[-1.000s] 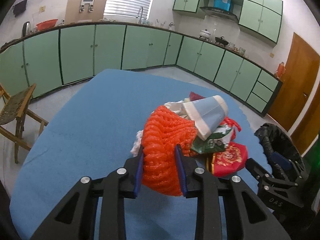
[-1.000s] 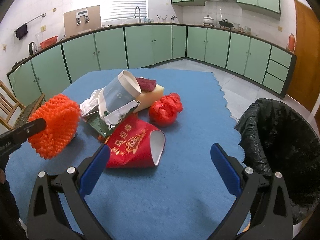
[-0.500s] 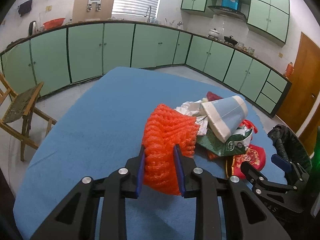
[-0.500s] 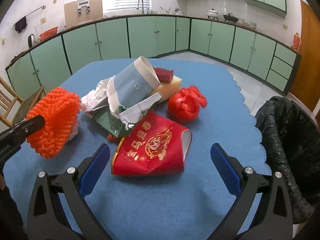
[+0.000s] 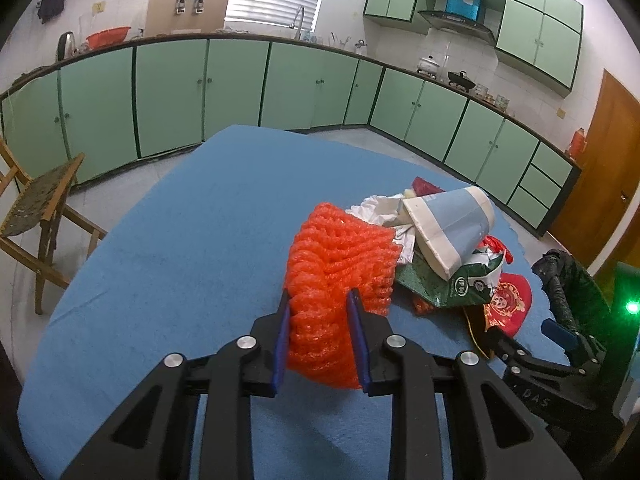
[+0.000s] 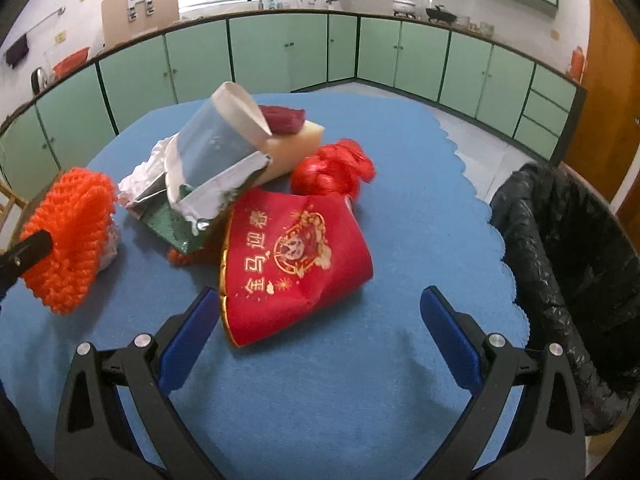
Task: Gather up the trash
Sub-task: 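Grasp the red gold-printed paper bag with the right gripper while the left holds the orange net, then carry the red bag and orange net over the bin and open both grippers, then grasp the crumpled white tissue with the left gripper while the right returns to the pile, then close the right gripper on the blue-and-white paper cup while the left holds the tissue, then carry the paper cup and tissue over the black bin with both grippers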
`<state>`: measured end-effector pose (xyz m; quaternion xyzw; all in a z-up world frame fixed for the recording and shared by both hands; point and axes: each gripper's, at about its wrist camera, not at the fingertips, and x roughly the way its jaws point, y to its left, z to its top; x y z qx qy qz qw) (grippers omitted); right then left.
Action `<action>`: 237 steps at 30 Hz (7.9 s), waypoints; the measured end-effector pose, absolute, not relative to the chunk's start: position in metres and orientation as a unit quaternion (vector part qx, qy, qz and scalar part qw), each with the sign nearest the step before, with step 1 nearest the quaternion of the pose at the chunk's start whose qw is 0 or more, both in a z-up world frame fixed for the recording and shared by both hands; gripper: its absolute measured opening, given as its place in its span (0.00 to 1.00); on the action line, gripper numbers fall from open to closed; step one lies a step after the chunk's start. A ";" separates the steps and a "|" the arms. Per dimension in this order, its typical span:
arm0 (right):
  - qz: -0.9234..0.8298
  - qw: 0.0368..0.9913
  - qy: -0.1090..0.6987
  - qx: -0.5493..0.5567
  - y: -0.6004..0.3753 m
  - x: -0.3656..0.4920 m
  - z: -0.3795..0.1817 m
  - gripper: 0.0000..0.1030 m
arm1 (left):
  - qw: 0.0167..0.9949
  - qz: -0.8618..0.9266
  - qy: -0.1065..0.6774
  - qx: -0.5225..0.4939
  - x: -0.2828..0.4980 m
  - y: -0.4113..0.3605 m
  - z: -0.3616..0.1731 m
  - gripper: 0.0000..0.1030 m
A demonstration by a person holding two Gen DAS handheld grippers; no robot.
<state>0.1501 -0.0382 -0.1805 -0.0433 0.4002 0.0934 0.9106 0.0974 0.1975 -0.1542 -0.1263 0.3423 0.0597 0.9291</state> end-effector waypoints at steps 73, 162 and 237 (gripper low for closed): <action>-0.074 0.957 0.278 0.042 -0.335 0.114 -0.076 0.74 | 0.938 -0.216 0.267 -0.040 0.173 -0.100 -0.063 0.24; 0.136 0.942 0.307 -0.025 -0.055 0.166 -0.143 0.88 | 0.925 0.066 0.370 -0.059 0.145 0.185 -0.176 0.24; 0.190 0.936 0.297 -0.029 -0.045 0.188 -0.087 0.69 | 0.951 0.042 0.301 -0.055 0.150 0.173 -0.107 0.24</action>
